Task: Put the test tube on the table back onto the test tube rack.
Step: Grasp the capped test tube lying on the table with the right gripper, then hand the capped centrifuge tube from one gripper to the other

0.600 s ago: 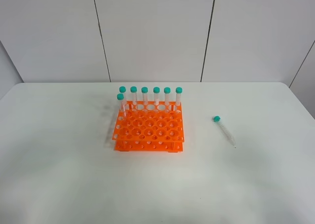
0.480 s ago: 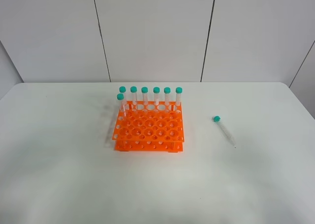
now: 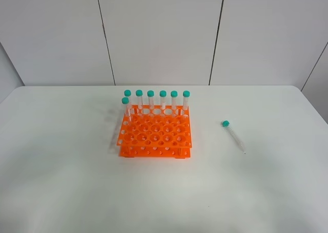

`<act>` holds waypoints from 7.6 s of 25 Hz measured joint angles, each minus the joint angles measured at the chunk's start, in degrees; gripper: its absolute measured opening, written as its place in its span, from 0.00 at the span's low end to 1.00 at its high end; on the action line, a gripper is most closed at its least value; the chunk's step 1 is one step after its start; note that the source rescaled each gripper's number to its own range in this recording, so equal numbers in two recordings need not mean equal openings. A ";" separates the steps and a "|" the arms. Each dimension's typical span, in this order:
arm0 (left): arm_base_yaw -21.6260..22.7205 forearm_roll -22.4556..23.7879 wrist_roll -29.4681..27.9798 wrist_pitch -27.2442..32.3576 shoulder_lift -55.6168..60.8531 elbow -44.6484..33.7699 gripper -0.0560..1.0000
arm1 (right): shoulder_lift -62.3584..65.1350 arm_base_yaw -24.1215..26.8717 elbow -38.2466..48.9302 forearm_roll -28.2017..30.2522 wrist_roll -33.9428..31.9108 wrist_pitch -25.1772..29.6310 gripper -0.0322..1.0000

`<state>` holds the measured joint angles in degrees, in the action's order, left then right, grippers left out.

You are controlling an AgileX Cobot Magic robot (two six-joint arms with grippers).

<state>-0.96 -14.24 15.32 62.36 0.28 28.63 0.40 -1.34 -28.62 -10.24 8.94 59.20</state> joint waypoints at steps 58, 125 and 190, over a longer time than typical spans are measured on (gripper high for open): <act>0.00 0.00 0.00 0.00 0.00 0.00 1.00 | -116.99 -5.03 -68.98 2.88 4.27 10.33 0.56; 0.00 0.00 -0.03 0.00 0.00 0.00 1.00 | -123.45 -5.03 -54.07 7.07 3.04 -6.85 0.55; 0.00 0.00 -0.03 0.00 0.00 0.00 1.00 | -123.56 -5.03 -50.58 5.57 2.75 -10.57 0.03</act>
<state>-0.96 -14.24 15.29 62.36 0.28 28.63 -123.16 -6.36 -79.20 -4.67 11.70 48.63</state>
